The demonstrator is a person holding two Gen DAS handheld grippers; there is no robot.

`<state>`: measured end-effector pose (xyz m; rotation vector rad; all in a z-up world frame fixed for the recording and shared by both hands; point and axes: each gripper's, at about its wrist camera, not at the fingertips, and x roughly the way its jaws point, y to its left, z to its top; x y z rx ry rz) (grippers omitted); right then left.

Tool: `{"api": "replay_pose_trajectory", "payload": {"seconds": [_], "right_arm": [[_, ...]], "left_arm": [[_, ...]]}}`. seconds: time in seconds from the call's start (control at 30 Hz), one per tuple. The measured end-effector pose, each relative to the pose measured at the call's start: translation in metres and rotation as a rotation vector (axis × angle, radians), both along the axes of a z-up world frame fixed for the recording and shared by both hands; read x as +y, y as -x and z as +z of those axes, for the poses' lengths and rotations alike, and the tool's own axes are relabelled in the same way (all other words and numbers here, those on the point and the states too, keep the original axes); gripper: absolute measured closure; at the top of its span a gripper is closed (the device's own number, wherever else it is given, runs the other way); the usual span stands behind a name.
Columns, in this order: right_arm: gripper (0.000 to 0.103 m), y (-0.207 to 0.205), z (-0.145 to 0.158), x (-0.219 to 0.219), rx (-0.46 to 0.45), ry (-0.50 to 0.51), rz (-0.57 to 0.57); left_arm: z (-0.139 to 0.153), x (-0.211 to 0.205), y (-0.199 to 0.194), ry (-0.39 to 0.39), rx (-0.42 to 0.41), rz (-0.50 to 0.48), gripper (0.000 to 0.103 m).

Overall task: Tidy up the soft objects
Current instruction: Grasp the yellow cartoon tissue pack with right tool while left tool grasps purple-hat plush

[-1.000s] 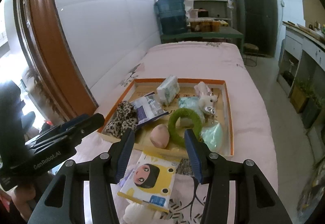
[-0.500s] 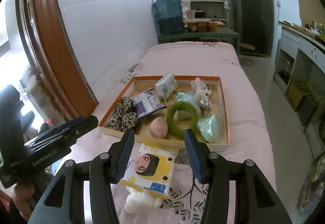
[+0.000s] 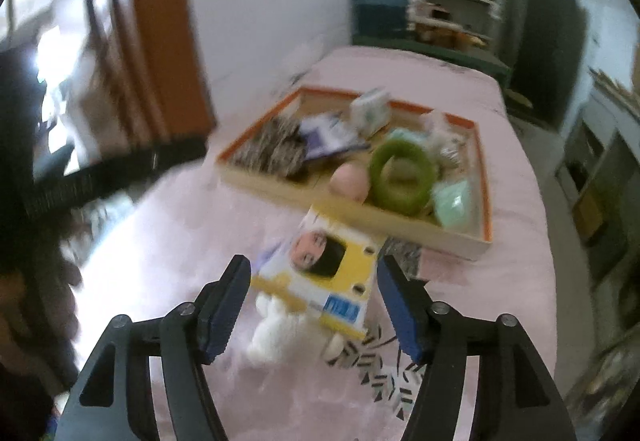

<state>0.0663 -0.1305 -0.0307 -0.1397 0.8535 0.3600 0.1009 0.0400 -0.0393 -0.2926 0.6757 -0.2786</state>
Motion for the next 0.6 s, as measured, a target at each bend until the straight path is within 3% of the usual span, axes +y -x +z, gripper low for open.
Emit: {"api": "replay_pose_trajectory", "payload": {"seconds": [0.13, 0.5, 0.57, 0.6], "right_arm": [[0.036, 0.002, -0.019, 0.012, -0.015, 0.118, 0.032], [0.036, -0.014, -0.034, 0.022, 0.002, 0.158, 0.085], [0.041, -0.019, -0.036, 0.021, 0.015, 0.15, 0.075], [0.048, -0.021, -0.037, 0.018, 0.029, 0.126, 0.07]], "left_arm": [[-0.004, 0.004, 0.001, 0.009, 0.011, 0.008, 0.051], [-0.012, 0.012, -0.005, 0.03, 0.034, 0.021, 0.051], [-0.014, 0.012, -0.006, 0.029, 0.038, 0.02, 0.051], [-0.015, 0.012, -0.007, 0.027, 0.04, 0.02, 0.051]]}}
